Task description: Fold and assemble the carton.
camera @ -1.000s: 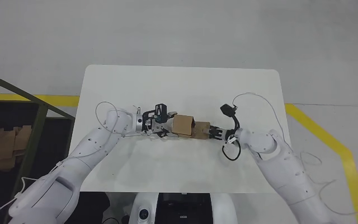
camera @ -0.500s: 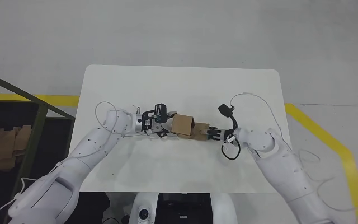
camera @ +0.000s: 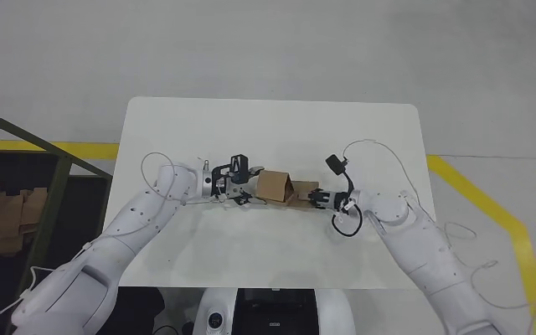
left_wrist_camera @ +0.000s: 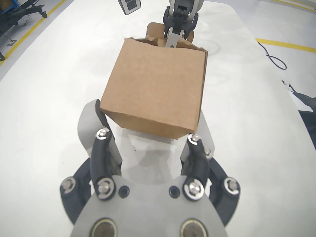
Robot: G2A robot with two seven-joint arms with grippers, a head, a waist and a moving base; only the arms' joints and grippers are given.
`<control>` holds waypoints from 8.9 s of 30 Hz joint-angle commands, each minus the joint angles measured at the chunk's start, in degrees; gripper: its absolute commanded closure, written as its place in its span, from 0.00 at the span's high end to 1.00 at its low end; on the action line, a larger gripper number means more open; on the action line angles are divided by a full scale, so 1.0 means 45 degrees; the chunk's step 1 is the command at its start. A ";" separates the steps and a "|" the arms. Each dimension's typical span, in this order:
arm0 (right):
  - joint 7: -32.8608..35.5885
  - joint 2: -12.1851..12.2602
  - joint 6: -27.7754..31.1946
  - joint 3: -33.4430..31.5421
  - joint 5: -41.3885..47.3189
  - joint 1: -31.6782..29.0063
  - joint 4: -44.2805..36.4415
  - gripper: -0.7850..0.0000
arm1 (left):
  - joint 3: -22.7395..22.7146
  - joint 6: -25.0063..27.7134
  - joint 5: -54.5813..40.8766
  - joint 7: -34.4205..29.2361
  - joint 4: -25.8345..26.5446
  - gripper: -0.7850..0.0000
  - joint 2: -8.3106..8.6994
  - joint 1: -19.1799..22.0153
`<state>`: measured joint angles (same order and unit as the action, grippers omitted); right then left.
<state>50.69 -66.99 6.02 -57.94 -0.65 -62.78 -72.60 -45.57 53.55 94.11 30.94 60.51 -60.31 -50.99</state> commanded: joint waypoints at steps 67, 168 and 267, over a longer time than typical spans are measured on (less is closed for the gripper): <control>-0.0108 0.0530 0.0041 -0.1868 0.0835 -0.2263 -0.4039 0.34 | -0.0025 0.0090 -0.0089 -0.0467 0.0083 0.67 -0.0026 0.0038; -0.1351 0.0139 -0.1991 0.0189 -0.1585 -0.0478 -0.3009 0.17 | -0.0164 0.0103 -0.0030 -0.0419 0.0189 0.69 0.0040 -0.0077; -0.1099 0.0045 -0.1527 0.0127 -0.0652 -0.0483 -0.2612 0.09 | -0.0166 0.0088 -0.0044 -0.0547 0.0169 0.67 0.0031 -0.0084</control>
<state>45.72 -66.77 -0.65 -57.46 -3.47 -65.02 -84.24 -46.31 53.98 93.92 28.47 61.21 -60.17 -51.35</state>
